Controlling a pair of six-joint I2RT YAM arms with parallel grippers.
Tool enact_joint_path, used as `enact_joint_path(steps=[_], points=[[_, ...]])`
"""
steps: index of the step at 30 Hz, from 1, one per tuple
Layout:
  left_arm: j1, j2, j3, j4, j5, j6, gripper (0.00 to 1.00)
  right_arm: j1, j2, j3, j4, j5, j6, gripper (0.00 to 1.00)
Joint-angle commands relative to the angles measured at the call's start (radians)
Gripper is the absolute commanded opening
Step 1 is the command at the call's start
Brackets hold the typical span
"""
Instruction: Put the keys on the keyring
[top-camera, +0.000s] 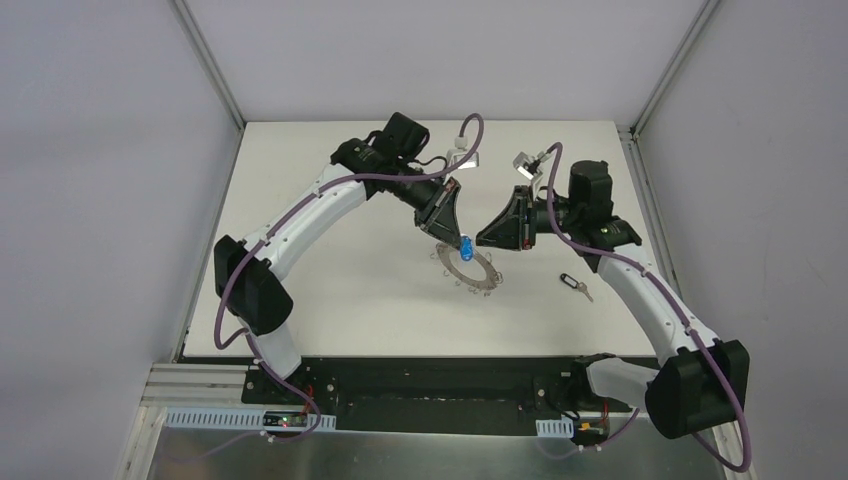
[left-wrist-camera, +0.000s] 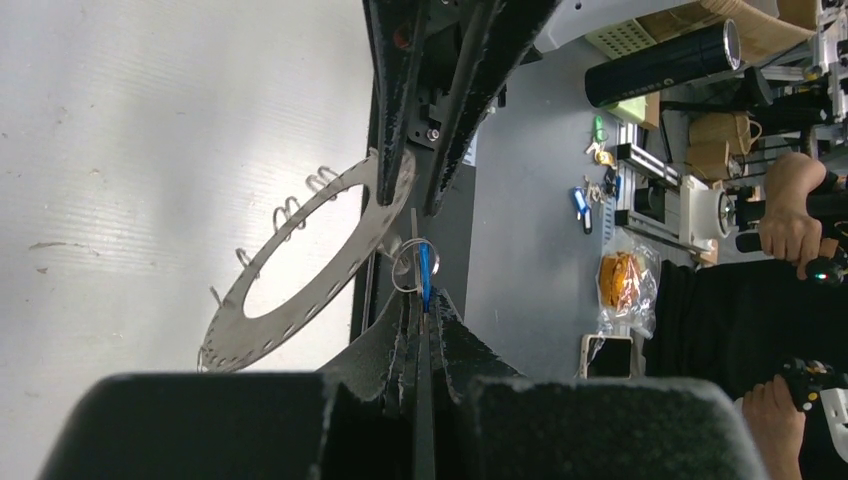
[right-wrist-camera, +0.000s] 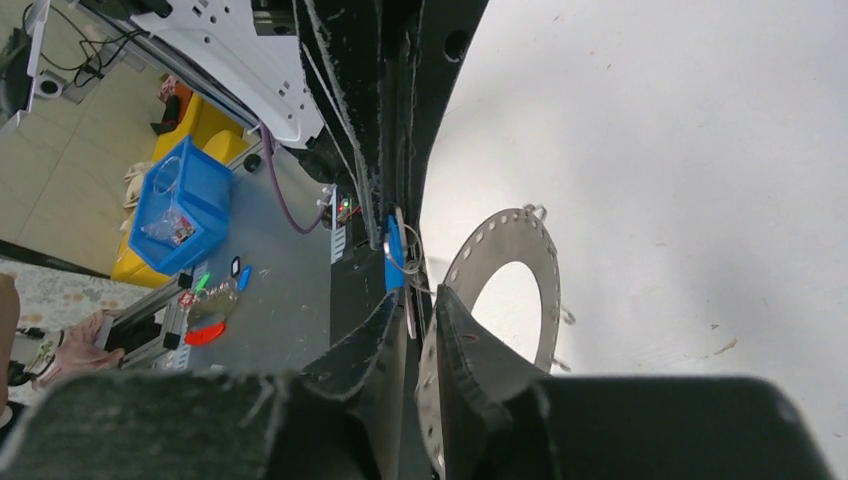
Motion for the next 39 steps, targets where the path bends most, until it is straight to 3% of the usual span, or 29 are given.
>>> enact_joint_path(steps=[1, 4, 8, 19, 32, 39], points=[[0.027, -0.007, 0.038, -0.014, 0.038, -0.008, 0.0, -0.004, -0.046, 0.06, -0.065, 0.057, -0.084, 0.28], [0.036, 0.014, 0.066, -0.04, 0.029, -0.005, 0.0, -0.018, -0.062, 0.057, -0.087, 0.094, -0.099, 0.46], [0.041, 0.052, 0.132, -0.107, 0.008, 0.029, 0.0, -0.032, -0.083, 0.053, -0.135, 0.141, -0.141, 0.57], [0.074, 0.27, 0.386, -0.129, -0.128, -0.02, 0.0, -0.087, -0.125, 0.024, -0.198, 0.367, -0.185, 0.64], [-0.034, 0.218, -0.201, 0.162, -0.161, -0.025, 0.0, -0.196, -0.19, -0.05, -0.378, 0.5, -0.315, 0.64], [-0.063, 0.277, -0.315, 0.241, -0.188, -0.055, 0.0, -0.229, -0.236, -0.085, -0.46, 0.536, -0.386, 0.64]])
